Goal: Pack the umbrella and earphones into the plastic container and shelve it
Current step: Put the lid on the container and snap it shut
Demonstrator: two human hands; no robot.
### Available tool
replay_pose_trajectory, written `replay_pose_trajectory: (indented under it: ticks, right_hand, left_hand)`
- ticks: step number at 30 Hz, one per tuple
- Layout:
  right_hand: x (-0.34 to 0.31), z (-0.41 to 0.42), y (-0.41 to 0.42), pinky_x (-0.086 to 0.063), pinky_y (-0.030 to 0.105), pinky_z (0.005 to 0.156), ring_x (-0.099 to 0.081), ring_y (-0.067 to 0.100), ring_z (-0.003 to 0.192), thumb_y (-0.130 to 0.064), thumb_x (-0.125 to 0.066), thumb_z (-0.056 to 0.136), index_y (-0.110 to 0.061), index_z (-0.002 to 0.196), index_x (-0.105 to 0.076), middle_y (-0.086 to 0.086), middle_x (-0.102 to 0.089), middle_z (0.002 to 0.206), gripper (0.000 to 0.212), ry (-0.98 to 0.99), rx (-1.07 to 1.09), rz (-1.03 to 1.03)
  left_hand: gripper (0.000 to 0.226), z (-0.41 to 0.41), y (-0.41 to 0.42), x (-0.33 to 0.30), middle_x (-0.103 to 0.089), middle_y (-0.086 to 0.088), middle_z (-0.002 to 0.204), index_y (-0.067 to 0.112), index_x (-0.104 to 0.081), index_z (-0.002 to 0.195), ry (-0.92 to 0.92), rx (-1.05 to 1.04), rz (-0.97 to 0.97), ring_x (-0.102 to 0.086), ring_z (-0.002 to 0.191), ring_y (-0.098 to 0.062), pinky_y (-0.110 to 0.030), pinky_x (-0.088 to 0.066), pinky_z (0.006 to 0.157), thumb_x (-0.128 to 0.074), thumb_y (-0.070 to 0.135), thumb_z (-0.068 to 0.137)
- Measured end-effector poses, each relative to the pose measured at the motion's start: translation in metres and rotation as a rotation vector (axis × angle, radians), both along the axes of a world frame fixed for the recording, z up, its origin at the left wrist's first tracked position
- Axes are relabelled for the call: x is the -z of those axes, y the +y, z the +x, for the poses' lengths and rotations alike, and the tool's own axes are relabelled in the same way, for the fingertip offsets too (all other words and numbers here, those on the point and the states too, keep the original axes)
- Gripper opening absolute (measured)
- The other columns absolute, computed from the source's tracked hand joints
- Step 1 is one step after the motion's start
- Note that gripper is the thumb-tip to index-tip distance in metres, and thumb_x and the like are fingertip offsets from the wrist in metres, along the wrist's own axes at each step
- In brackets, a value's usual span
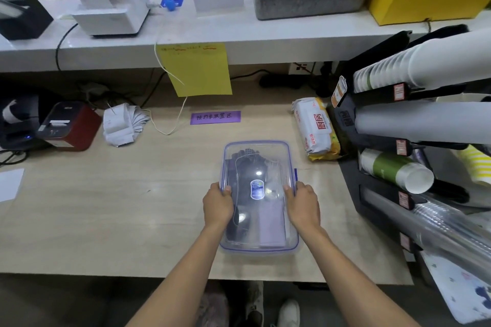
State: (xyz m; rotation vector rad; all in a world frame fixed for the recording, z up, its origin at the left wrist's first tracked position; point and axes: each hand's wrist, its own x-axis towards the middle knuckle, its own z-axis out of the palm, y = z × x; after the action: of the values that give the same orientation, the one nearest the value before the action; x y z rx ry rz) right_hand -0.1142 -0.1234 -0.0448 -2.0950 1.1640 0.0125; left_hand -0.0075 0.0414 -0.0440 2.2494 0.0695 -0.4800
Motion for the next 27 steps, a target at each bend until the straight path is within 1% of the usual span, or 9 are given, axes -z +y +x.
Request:
replay_pose_trajectory:
  ticks: [4,7,10,13,16,18,21,24,27]
  right_hand:
    - [0.005,0.003,-0.003,-0.04,0.032,0.077,-0.057,0.036,0.107,-0.035,-0.049,0.101,0.001,0.114,-0.062,0.02,-0.061,0.112,0.041,-0.025,0.053,0.044]
    - [0.006,0.006,-0.004,-0.041,0.037,0.096,-0.044,0.035,0.121,-0.038,-0.056,0.098,-0.006,0.125,-0.062,0.017,-0.055,0.126,0.043,-0.016,0.107,0.042]
    - [0.008,0.006,-0.003,-0.035,0.042,0.108,-0.033,0.035,0.133,-0.042,-0.059,0.095,-0.011,0.143,-0.048,0.014,-0.04,0.145,0.058,-0.008,0.166,0.08]
    - [0.011,0.006,-0.004,-0.032,0.048,0.112,-0.027,0.036,0.144,-0.048,-0.059,0.093,-0.012,0.155,-0.025,0.014,-0.027,0.158,0.079,-0.038,0.267,0.282]
    - [0.015,0.002,-0.01,-0.035,0.046,0.111,-0.036,0.034,0.143,-0.057,-0.064,0.087,-0.012,0.157,-0.016,0.011,-0.03,0.16,0.096,-0.083,0.399,0.584]
    - [0.018,-0.003,-0.015,-0.045,0.045,0.104,-0.049,0.034,0.132,-0.061,-0.069,0.081,-0.008,0.152,-0.029,0.012,-0.045,0.15,0.097,-0.102,0.453,0.746]
    - [0.022,-0.006,-0.019,-0.05,0.036,0.079,-0.061,0.031,0.103,-0.063,-0.071,0.077,-0.002,0.122,-0.053,0.013,-0.063,0.125,0.078,-0.118,0.406,0.757]
    - [0.022,-0.004,-0.018,-0.051,0.04,0.088,-0.062,0.03,0.105,-0.059,-0.071,0.079,-0.005,0.118,-0.058,0.011,-0.065,0.119,0.068,-0.135,0.398,0.605]
    - [0.012,-0.005,-0.01,-0.052,0.036,0.083,-0.064,0.022,0.095,-0.053,-0.069,0.083,-0.013,0.118,-0.062,0.004,-0.069,0.113,0.054,-0.155,0.426,0.453]
  left_hand:
    - [0.035,0.005,0.0,0.005,-0.064,-0.018,0.118,0.003,-0.056,0.131,0.022,0.052,0.022,-0.057,0.115,-0.039,-0.046,-0.046,0.099,-0.048,0.022,0.103]
    - [0.044,0.008,-0.001,0.01,-0.054,-0.017,0.135,0.012,-0.046,0.146,0.063,0.071,0.048,-0.043,0.129,-0.04,-0.045,-0.034,0.112,-0.045,0.022,0.103]
    - [0.057,0.01,-0.002,0.008,-0.038,-0.015,0.151,0.016,-0.03,0.155,0.084,0.043,0.046,-0.03,0.139,-0.038,-0.043,-0.025,0.115,-0.048,0.024,0.102]
    - [0.071,0.011,0.001,0.008,-0.021,-0.014,0.163,0.017,-0.015,0.16,0.178,-0.013,0.006,-0.021,0.148,-0.037,-0.048,-0.022,0.12,-0.051,0.033,0.1]
    - [0.08,0.013,0.008,0.01,-0.032,-0.013,0.161,0.016,-0.007,0.16,0.314,-0.048,-0.094,-0.033,0.146,-0.035,-0.046,-0.028,0.119,-0.052,0.042,0.099]
    - [0.081,0.013,0.012,0.012,-0.034,-0.011,0.161,0.014,-0.01,0.16,0.385,-0.081,-0.177,-0.037,0.145,-0.033,-0.045,-0.03,0.119,-0.053,0.045,0.099]
    - [0.073,0.012,0.016,0.01,-0.048,-0.009,0.15,0.012,-0.031,0.154,0.378,-0.087,-0.204,-0.049,0.136,-0.03,-0.047,-0.039,0.114,-0.058,0.047,0.096]
    - [0.047,0.012,0.019,0.007,-0.069,-0.005,0.12,0.011,-0.059,0.128,0.222,-0.073,-0.171,-0.065,0.11,-0.025,-0.04,-0.051,0.098,-0.066,0.042,0.093]
    - [0.037,0.009,0.019,0.002,-0.07,-0.002,0.104,0.011,-0.064,0.117,0.095,-0.051,-0.122,-0.065,0.095,-0.023,-0.032,-0.048,0.08,-0.069,0.038,0.092]
